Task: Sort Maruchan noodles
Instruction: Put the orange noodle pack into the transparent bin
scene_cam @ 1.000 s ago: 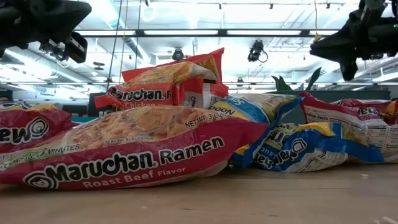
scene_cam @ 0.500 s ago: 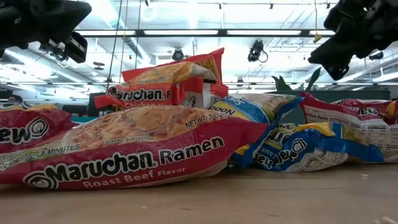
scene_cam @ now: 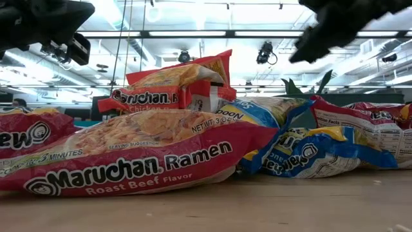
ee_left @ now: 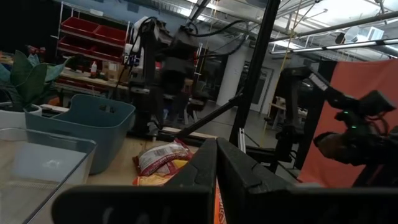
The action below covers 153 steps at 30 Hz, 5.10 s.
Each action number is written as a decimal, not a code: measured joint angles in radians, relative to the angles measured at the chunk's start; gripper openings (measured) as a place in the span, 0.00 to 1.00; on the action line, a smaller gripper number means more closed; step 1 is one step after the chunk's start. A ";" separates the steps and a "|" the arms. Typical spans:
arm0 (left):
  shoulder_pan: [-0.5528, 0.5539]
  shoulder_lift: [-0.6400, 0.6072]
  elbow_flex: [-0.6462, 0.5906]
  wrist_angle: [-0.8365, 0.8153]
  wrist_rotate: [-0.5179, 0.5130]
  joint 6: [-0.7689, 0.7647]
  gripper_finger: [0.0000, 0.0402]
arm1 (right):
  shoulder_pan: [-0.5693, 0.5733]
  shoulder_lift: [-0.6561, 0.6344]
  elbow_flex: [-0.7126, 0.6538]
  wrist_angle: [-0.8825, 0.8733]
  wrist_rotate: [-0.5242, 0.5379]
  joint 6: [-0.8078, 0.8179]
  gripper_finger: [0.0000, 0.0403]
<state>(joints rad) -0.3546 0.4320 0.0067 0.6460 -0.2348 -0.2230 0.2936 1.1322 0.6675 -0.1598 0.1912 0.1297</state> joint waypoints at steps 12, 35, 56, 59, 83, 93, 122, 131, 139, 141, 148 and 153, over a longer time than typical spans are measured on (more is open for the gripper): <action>0.000 0.000 0.000 0.001 0.000 0.000 0.03 | 0.083 0.377 0.269 0.053 0.102 -0.149 0.58; 0.000 0.000 0.000 0.001 0.000 0.000 0.03 | 0.209 0.676 0.439 0.203 0.468 -0.440 0.32; 0.000 0.000 0.000 0.000 0.000 0.000 0.03 | 0.134 0.547 0.438 0.101 0.555 -0.547 0.02; 0.000 0.000 0.000 0.000 0.000 0.000 0.03 | 0.091 0.491 0.438 0.097 0.582 -0.609 0.02; 0.000 0.000 0.000 0.000 0.000 0.000 0.03 | -0.394 0.406 0.438 0.285 0.093 -0.650 0.02; 0.000 0.000 0.000 0.000 0.000 0.000 0.03 | -0.525 0.520 0.447 0.505 -0.111 -0.605 0.02; 0.000 0.000 0.000 0.000 0.000 0.000 0.03 | -0.530 0.641 0.446 0.251 -0.244 -0.542 0.02; 0.000 0.000 0.000 0.000 0.000 0.000 0.03 | -0.523 0.632 0.446 0.420 -0.054 -0.657 0.02; 0.000 0.000 0.000 0.000 0.000 0.000 0.03 | -0.521 0.672 0.445 0.257 -0.193 -0.582 0.02; 0.000 0.000 0.000 0.000 0.000 0.000 0.03 | -0.515 0.682 0.445 0.235 -0.213 -0.560 0.03; 0.000 0.000 0.000 0.000 0.000 0.000 0.03 | -0.502 0.682 0.445 0.182 -0.287 -0.501 0.11; 0.000 0.000 0.000 0.000 0.000 0.000 0.03 | -0.503 0.663 0.449 0.122 -0.297 -0.465 0.26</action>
<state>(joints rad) -0.3546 0.4320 0.0068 0.6456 -0.2348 -0.2230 -0.2096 1.7951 1.1165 -0.0375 -0.1062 -0.3352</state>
